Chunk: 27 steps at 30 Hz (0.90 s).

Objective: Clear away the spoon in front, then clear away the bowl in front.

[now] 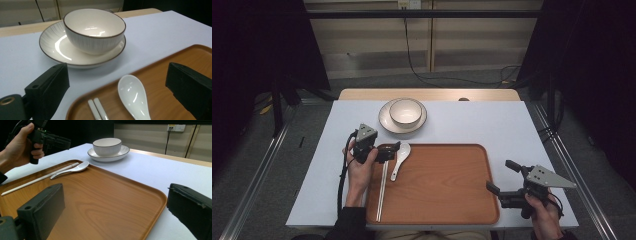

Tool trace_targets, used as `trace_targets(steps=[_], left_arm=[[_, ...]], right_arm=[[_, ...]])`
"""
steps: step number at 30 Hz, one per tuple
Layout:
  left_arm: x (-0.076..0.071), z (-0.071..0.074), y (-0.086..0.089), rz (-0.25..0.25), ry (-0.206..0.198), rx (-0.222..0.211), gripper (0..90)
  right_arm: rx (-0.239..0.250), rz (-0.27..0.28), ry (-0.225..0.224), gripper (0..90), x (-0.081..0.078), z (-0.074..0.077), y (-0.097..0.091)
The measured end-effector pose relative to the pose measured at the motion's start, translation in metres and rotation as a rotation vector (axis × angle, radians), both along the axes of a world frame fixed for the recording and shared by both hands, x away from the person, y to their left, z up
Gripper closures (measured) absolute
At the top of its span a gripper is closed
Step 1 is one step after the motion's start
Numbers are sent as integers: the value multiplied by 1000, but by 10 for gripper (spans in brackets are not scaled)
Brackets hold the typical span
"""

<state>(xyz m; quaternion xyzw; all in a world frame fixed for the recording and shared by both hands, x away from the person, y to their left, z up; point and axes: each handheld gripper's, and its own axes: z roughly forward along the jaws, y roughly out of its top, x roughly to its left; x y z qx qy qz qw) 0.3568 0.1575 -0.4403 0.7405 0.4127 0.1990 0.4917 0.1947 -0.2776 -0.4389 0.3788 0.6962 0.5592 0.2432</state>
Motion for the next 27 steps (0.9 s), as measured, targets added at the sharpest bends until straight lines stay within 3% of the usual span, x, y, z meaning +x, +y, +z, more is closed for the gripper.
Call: trace_targets(steps=[5,8,10,16,19,21,27], left_arm=[[8,4,-5,-2,-20,-23,49],[14,7,-7,-18,-20,-3,46],[19,8,-6,-1,-46,-19,57],[36,11,-2,7,-36,-25,74],[44,12,1,-23,-12,-20,74],[49,12,1,-10,-24,-30,76],[64,18,-3,-37,-10,-13,63]], right_arm=[[2,0,2,12,0,0,1],[1,4,2,12,1,0,1],[2,5,2,12,1,0,1],[7,2,5,9,3,0,1],[9,2,9,9,2,0,0],[4,3,4,9,2,0,0],[3,12,5,9,3,0,2]])
